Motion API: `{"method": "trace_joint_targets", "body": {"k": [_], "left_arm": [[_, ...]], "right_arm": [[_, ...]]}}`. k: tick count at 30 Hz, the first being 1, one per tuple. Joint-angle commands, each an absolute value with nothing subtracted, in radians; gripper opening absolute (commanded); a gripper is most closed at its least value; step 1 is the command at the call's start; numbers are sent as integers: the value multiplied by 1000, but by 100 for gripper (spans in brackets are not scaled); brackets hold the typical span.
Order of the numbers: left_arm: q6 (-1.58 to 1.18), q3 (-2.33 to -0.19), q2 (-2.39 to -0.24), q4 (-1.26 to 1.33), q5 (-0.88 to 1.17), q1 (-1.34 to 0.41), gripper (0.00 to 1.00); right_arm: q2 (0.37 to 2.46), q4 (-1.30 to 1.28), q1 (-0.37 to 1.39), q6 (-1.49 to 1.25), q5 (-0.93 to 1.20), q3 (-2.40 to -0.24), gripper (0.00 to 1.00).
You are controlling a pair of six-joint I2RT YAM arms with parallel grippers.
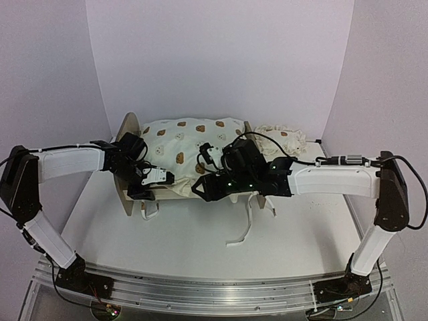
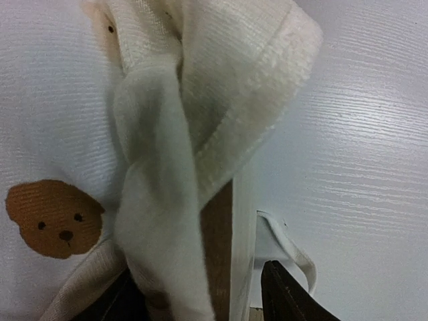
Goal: Set up the pet bed
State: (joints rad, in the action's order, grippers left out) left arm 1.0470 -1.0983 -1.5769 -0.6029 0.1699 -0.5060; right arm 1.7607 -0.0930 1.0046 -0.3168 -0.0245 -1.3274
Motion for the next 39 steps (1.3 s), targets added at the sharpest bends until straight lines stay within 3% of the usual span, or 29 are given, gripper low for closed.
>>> {"method": "trace_joint_targets", "body": {"k": [1, 5, 6, 8, 10, 19, 25, 39], "left_arm": [[1063, -1084, -1601, -640, 175, -512, 54], [1036, -1083, -1639, -647, 179, -516, 44], [1022, -1095, -1652, -655, 179, -520, 37], [984, -1132, -1669, -688, 185, -526, 13], [950, -1177, -1673, -735, 198, -529, 1], [727, -1600, -1696, -1056, 365, -555, 0], [661, -1808, -1736, -1193, 412, -612, 0], [548, -2071, -1790, -1273, 523, -632, 0]], "right_arm": [[1720, -34, 1007, -331, 20, -1291, 53], [1722, 21, 1008, -345, 51, -1253, 53], [1726, 33, 1008, -346, 63, -1249, 53], [1732, 40, 1009, -347, 81, -1247, 52], [1735, 45, 1009, -345, 97, -1243, 52], [1754, 180, 1065, -233, 139, -1171, 53], [1878, 363, 1114, -210, 33, -1153, 50], [2317, 844, 1119, -263, -159, -1433, 50]]}}
